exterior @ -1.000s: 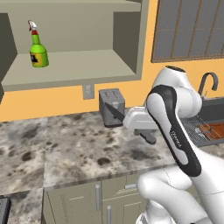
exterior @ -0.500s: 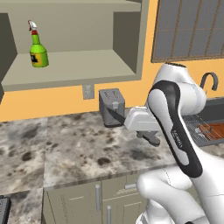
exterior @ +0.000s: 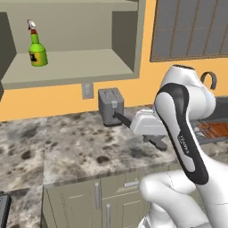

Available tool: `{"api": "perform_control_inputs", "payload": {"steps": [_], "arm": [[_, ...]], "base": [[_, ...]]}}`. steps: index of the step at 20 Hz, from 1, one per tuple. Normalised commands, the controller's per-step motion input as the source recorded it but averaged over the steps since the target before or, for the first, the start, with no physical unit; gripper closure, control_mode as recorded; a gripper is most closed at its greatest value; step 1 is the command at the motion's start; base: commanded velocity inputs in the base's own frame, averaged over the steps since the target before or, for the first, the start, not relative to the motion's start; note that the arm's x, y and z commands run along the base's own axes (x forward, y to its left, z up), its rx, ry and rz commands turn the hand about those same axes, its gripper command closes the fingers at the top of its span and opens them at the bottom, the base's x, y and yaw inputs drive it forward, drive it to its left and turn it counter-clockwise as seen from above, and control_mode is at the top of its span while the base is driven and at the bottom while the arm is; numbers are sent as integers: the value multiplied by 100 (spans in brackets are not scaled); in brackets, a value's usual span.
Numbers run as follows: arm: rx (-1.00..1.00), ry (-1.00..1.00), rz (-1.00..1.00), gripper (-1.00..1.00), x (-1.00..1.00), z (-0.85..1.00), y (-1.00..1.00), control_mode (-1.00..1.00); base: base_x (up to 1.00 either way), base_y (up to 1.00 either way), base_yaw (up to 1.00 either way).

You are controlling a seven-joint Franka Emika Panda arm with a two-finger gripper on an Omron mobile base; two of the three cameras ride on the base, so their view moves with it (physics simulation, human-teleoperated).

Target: Move the cutting board and knife to the sink. Then move spray from the cabinet to the counter.

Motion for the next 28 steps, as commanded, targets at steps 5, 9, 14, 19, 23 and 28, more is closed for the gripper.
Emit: {"api": "perform_control_inputs", "payload": {"steps": [5, 9, 14, 19, 23, 28], "arm": [[0, 0, 0, 100, 0, 0, 0, 100], [0, 0, 0, 100, 0, 0, 0, 100], [0, 0, 0, 100, 0, 0, 0, 100], [0, 0, 0, 100, 0, 0, 0, 100], [0, 0, 0, 100, 0, 0, 0, 100], [0, 0, 0, 100, 0, 0, 0, 100]], "base": [[-88, -88, -14], [-13, -100, -18], [15, -100, -18], [30, -100, -14], [44, -98, -11], [77, -56, -2]]}}
